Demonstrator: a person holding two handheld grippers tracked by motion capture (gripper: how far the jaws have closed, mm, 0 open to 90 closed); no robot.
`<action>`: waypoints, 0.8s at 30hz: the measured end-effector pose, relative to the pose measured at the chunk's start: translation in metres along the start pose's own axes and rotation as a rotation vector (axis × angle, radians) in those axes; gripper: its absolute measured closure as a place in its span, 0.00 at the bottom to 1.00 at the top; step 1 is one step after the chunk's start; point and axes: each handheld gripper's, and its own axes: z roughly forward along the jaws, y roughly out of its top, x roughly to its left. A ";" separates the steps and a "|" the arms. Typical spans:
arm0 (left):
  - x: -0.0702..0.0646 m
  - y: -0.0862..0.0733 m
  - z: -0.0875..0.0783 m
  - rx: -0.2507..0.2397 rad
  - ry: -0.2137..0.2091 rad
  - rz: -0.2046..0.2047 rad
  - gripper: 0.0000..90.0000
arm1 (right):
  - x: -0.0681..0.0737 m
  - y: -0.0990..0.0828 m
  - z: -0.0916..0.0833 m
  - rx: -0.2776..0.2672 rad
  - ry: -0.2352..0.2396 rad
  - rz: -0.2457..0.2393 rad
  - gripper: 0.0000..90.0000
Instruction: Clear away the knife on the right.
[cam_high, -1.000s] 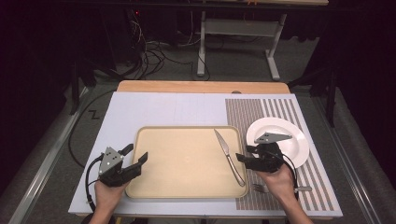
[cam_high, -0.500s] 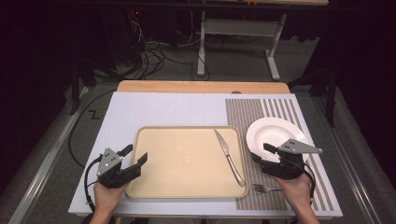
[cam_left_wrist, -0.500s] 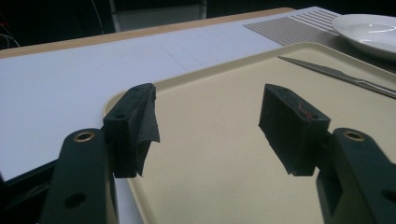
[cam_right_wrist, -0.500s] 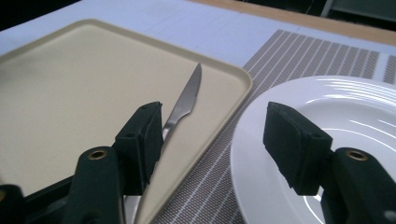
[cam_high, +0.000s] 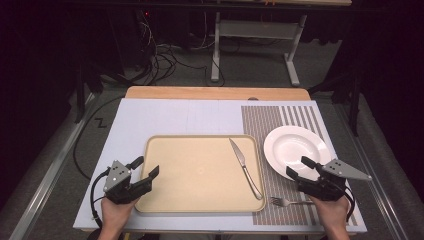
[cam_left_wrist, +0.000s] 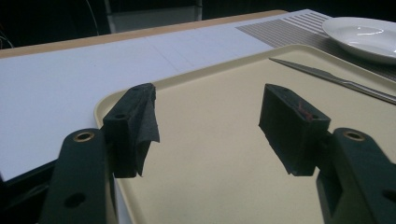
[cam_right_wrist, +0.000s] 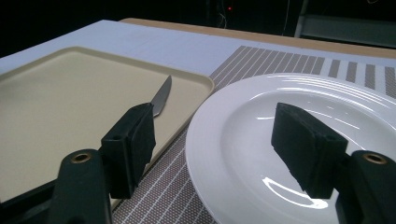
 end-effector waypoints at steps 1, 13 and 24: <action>0.000 0.000 0.000 0.000 0.000 -0.003 0.41 | 0.000 0.000 0.000 0.000 0.000 0.000 0.34; 0.002 -0.003 -0.001 -0.004 -0.006 -0.022 0.41 | -0.009 -0.019 -0.015 -0.082 -0.028 0.042 0.32; 0.001 -0.002 0.000 -0.004 -0.005 -0.016 0.41 | -0.012 -0.025 -0.024 -0.070 -0.063 0.039 0.32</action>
